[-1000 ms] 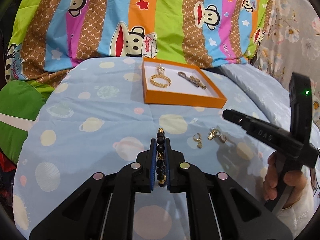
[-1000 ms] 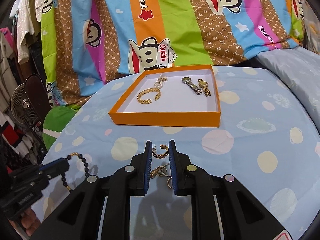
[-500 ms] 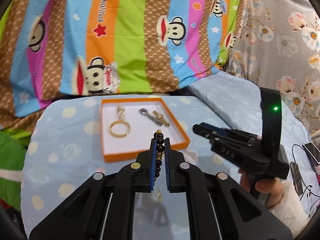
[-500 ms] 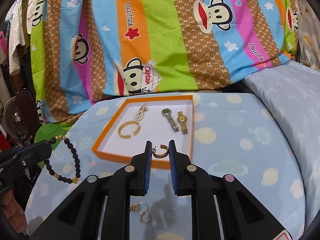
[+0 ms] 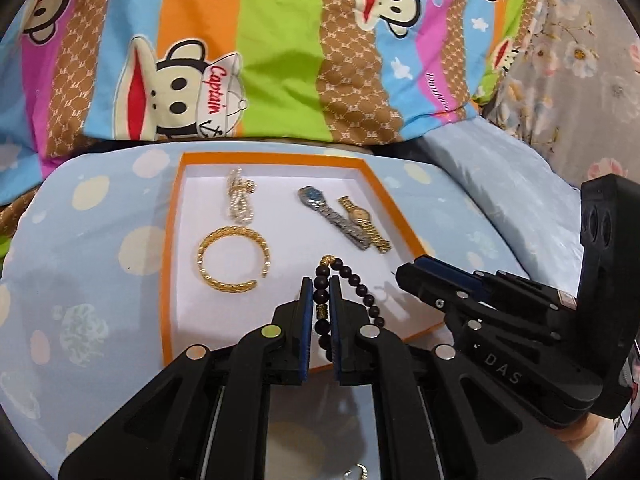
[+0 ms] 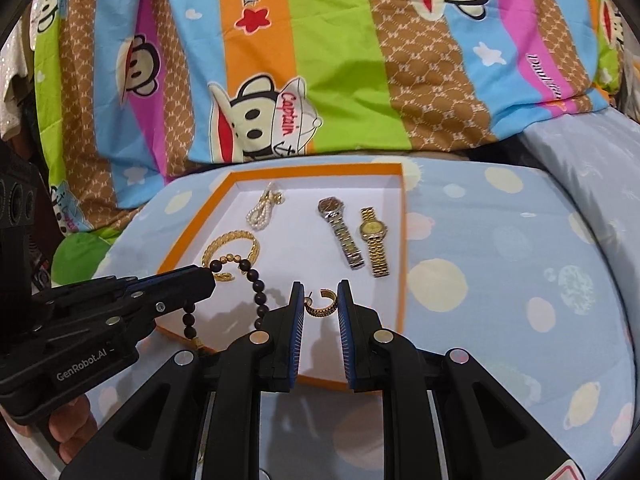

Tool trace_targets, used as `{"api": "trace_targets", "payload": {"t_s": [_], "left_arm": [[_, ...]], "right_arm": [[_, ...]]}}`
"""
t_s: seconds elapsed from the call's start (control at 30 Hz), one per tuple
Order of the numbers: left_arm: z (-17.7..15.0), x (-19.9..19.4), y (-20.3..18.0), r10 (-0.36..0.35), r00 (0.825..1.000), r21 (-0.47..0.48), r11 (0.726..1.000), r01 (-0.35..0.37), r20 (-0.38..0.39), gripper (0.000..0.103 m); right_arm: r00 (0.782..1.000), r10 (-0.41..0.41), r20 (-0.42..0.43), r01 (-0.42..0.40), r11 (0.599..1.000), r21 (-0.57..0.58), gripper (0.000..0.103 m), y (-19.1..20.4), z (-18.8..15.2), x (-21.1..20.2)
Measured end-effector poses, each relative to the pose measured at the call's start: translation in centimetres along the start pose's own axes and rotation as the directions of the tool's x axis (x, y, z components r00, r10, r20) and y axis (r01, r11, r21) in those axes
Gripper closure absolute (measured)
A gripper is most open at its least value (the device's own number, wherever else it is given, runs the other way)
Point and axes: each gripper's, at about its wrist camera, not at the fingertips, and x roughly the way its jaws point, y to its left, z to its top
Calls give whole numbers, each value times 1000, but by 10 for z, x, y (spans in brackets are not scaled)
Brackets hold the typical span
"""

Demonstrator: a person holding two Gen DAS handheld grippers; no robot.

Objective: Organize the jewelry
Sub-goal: 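Carry the bead bracelet and gold hoop earring with both grippers into the orange box, then open the left gripper releasing the bracelet while the right gripper releases the earring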

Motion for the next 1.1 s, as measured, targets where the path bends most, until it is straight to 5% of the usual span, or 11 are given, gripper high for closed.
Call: {"api": "trace_targets", "payload": {"t_s": [0.17,0.5,0.8,1.1], "left_arm": [[-2,8,14,102,995,1,995,-102,22,96],[-6,26,34,147,989,-13,989,-148,-28,94],[-8,7,34,193,979,-24,981,-191,68,54],[-6,-23,39,298,933,-84,954,-287,200,52]], "right_arm": [[1000,-11,-25,11,1000,4,87,1,2,20],[999,-20,-38,20,1000,-18,87,4,6,35],[999,-7,48,6,1000,25,73,-6,6,20],[983,-57,175,36,992,121,73,-32,11,-13]]}}
